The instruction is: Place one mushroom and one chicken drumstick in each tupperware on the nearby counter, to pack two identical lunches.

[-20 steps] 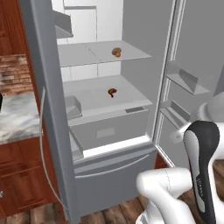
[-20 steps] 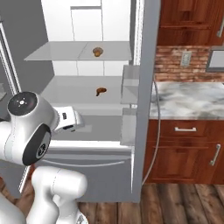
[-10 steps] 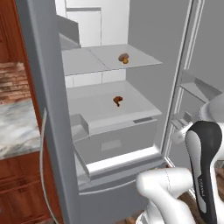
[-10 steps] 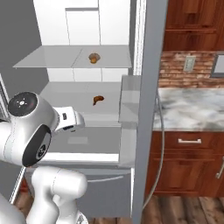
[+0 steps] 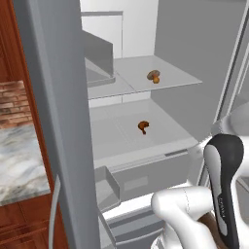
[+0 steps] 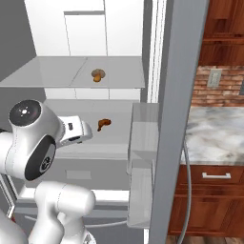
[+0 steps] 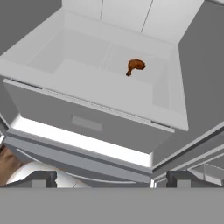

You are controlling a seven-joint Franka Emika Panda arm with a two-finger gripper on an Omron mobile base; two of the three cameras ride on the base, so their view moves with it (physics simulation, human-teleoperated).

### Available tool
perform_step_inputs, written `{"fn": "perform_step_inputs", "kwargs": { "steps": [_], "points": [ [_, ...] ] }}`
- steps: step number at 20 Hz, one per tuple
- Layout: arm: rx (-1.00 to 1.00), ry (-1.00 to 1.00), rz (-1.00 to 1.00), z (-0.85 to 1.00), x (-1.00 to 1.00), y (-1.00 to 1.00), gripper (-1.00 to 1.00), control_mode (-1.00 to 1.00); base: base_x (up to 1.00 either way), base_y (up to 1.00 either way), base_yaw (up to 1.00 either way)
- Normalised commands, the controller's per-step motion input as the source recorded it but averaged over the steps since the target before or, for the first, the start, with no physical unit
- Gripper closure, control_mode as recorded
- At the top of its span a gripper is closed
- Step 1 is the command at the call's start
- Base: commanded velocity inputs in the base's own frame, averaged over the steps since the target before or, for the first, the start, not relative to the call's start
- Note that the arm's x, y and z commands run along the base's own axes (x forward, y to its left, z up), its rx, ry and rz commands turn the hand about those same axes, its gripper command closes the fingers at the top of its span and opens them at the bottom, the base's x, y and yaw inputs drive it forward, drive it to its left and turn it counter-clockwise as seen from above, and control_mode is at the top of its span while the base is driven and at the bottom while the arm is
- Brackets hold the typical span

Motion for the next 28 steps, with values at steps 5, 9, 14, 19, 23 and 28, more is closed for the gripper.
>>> {"fn": "perform_step_inputs", "kwargs": {
  "steps": [5, 9, 14, 19, 23, 28],
  "points": [
    [0.0, 0.0, 0.0, -0.05, 0.06, 0.02, -1.0, -1.0, 0.29, 0.17, 0.0],
    [0.0, -0.03, -0.03, -0.03, 0.23, 0.0, -1.0, -1.0, 0.0, 0.0, 0.0],
    [0.01, -0.13, -0.03, 0.18, 0.23, 0.13, -1.0, -1.0, 0.0, 0.0, 0.0],
    [0.05, -0.08, -0.09, 0.35, 0.22, 0.37, -1.0, -1.0, 0.0, 0.0, 0.0],
    [0.24, 0.0, -0.12, 0.48, 0.15, 0.04, -1.0, -1.0, 0.0, 0.0, 0.0],
    [0.31, 0.0, -0.09, 0.33, 0.0, 0.0, -1.0, -1.0, 0.0, 0.0, 0.0]
  ]
}}
